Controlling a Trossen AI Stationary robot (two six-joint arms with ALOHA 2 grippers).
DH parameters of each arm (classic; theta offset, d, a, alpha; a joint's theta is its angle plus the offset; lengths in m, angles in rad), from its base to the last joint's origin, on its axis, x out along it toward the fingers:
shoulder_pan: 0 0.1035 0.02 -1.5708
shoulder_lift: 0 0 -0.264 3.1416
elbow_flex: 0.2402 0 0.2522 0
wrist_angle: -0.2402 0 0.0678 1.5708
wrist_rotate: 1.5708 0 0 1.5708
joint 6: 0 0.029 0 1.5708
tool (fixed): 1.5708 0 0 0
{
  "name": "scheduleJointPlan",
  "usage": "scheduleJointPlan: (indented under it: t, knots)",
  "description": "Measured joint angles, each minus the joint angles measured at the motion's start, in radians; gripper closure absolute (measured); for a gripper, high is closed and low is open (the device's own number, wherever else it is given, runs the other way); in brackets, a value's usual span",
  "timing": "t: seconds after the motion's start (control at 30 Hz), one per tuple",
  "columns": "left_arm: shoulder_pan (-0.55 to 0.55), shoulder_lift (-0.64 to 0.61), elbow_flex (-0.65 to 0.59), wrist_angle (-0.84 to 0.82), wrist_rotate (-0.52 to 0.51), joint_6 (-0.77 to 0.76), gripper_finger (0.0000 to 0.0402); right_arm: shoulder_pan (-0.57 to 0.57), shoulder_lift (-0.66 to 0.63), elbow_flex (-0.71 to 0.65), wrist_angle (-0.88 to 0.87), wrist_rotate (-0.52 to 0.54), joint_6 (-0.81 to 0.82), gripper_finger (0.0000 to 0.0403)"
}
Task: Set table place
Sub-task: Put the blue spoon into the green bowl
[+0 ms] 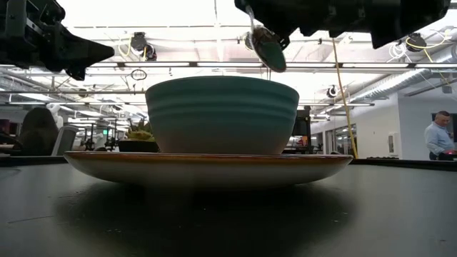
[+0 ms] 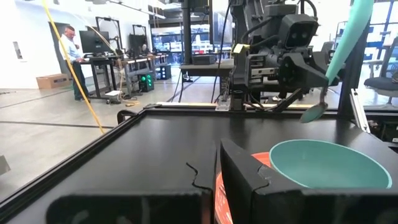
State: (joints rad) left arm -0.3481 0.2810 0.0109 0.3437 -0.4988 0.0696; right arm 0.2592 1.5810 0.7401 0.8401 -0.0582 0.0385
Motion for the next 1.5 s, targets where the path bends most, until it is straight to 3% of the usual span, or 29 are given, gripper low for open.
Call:
scheduleJointPlan:
  t: [0.7,0.87,1.17,1.5]
  knots:
    - [0.000,0.000,0.000,-0.002,0.001,0.006,0.0373,-0.041,0.164,0.005,0.153,-0.004,0.028,0.0379]
    - [0.000,0.000,0.000,-0.002,0.002,0.006,0.0373,-0.045,0.220,0.043,0.157,-0.051,0.046,0.0379]
    - [0.000,0.000,0.000,-0.003,0.005,0.005,0.0373,-0.047,0.253,0.123,0.001,-0.050,0.001,0.0379]
    - [0.000,0.000,0.000,-0.002,0.005,0.011,0.0373,-0.067,0.253,0.125,-0.021,-0.050,0.010,0.0379]
